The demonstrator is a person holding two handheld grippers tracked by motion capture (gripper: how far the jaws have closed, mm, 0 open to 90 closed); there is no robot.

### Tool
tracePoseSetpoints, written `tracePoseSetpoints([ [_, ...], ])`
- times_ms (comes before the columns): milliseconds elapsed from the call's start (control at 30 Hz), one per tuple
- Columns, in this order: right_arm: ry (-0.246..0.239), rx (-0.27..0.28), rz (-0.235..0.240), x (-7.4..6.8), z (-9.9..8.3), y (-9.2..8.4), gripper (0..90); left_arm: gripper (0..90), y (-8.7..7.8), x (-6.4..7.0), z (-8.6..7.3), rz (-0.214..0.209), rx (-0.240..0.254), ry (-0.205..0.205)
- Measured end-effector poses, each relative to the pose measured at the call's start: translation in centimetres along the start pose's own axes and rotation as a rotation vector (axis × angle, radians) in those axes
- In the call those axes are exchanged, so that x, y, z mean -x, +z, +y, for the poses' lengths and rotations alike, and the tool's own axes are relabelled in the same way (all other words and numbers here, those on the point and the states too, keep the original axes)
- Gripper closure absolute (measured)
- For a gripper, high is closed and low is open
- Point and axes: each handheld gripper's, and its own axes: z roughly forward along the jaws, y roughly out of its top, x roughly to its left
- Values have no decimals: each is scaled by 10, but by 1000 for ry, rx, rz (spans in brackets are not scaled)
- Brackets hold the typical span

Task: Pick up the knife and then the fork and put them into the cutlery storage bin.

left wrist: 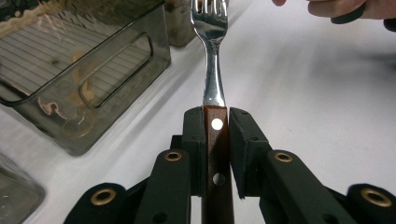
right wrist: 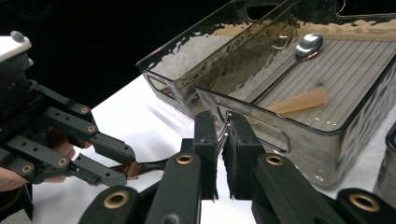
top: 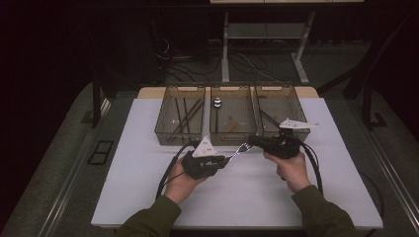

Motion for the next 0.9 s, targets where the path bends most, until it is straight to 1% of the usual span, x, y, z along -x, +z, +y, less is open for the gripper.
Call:
tracePoseSetpoints([
  [100,10,12,4,0,1,1,860,759,1,-1,-1,-11,6,-9],
  [167,13,30,22,-1,3,1,875,749,3,-2,-2,-35,10,-30],
  [200,15,36,28,-2,4,1,878,742,3,-2,-2,-39,14,-32],
  [267,1,40,32,-4,8,1,880,727,2,-2,-2,-53,21,-30],
  [333,-6,45,34,-5,11,-1,880,675,0,-4,-3,-52,34,-38],
  [400,-11,55,23,-5,15,-4,880,633,-4,-6,-6,-46,49,-50],
  [467,-15,60,7,-2,19,-9,880,594,-8,-8,-9,-41,53,-57],
  [500,-22,61,-11,0,22,-12,879,576,-10,-9,-12,-35,57,-61],
  [533,-24,63,-27,2,25,-15,879,551,-12,-11,-15,-31,56,-60],
  [600,-22,70,-47,7,31,-23,880,516,-18,-14,-23,-31,70,-66],
  [633,-19,75,-63,10,35,-28,880,486,-20,-15,-26,-32,74,-64],
  [733,-20,92,-98,19,44,-42,880,443,-28,-19,-36,-35,84,-84],
  [800,-18,107,-124,24,51,-52,881,413,-33,-22,-41,-36,82,-89],
  [900,-27,127,-171,32,62,-67,880,366,-38,-23,-49,-37,78,-95],
])
